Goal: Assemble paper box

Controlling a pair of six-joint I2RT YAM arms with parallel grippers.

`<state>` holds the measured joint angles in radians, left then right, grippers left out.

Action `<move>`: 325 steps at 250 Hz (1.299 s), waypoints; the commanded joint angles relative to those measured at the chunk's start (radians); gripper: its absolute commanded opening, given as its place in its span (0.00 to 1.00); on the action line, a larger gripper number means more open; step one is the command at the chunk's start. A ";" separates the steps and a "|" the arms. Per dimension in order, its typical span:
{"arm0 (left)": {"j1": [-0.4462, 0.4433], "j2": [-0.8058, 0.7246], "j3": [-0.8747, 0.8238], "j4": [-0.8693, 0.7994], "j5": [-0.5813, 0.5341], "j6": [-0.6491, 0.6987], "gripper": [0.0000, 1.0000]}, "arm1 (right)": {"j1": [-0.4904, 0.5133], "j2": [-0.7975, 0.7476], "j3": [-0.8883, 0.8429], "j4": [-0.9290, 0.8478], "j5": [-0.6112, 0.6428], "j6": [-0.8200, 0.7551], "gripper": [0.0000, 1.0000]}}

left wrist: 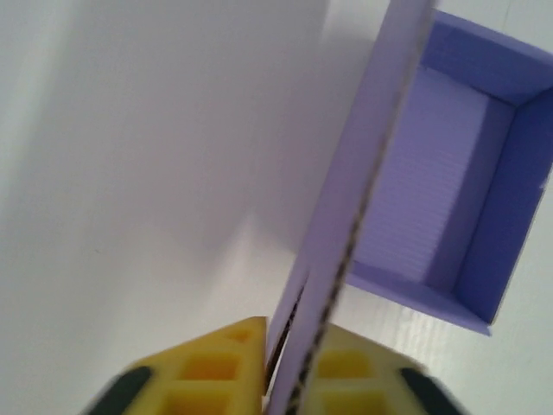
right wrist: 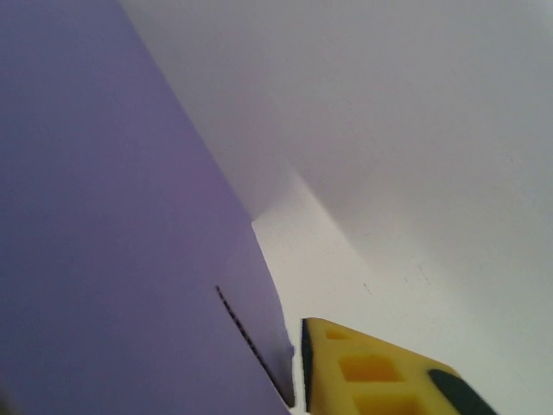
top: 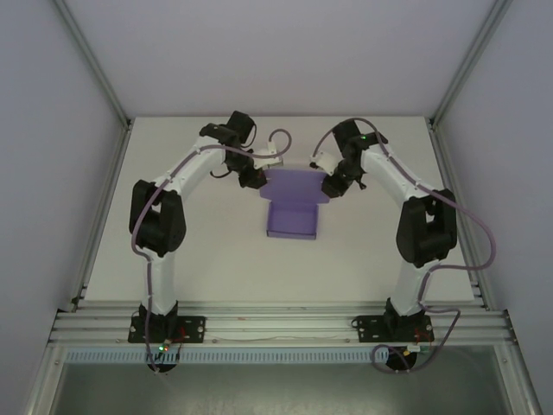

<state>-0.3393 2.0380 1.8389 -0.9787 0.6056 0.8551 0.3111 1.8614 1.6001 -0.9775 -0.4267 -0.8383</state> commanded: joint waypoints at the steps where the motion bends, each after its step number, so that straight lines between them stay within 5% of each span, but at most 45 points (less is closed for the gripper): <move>1: 0.005 0.009 0.025 -0.059 0.049 0.017 0.03 | -0.005 0.016 0.022 -0.005 -0.001 -0.047 0.16; 44: 0.004 -0.011 0.004 0.003 0.012 -0.070 0.00 | -0.006 0.009 -0.005 0.051 -0.010 0.004 0.00; 65: -0.002 -0.030 -0.011 0.072 -0.038 -0.166 0.00 | -0.006 -0.007 -0.013 0.094 -0.010 0.078 0.00; 131: -0.061 -0.065 -0.049 0.373 -0.450 -0.788 0.00 | 0.010 -0.221 -0.226 0.509 0.066 0.672 0.00; 157: -0.088 -0.042 -0.057 0.389 -0.472 -1.084 0.00 | 0.034 -0.275 -0.308 0.622 0.201 0.931 0.00; 207: -0.170 -0.056 -0.158 0.500 -0.491 -1.336 0.00 | 0.132 -0.281 -0.343 0.706 0.423 1.186 0.00; 275: -0.187 -0.098 -0.283 0.677 -0.480 -1.529 0.00 | 0.179 -0.252 -0.405 0.754 0.497 1.253 0.00; 325: -0.221 -0.116 -0.342 0.673 -0.498 -1.507 0.00 | 0.179 -0.247 -0.467 0.764 0.556 1.240 0.00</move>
<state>-0.5381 1.9457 1.5448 -0.2985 0.1482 -0.5953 0.4862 1.6146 1.1599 -0.2985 0.0616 0.3588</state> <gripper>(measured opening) 0.065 0.046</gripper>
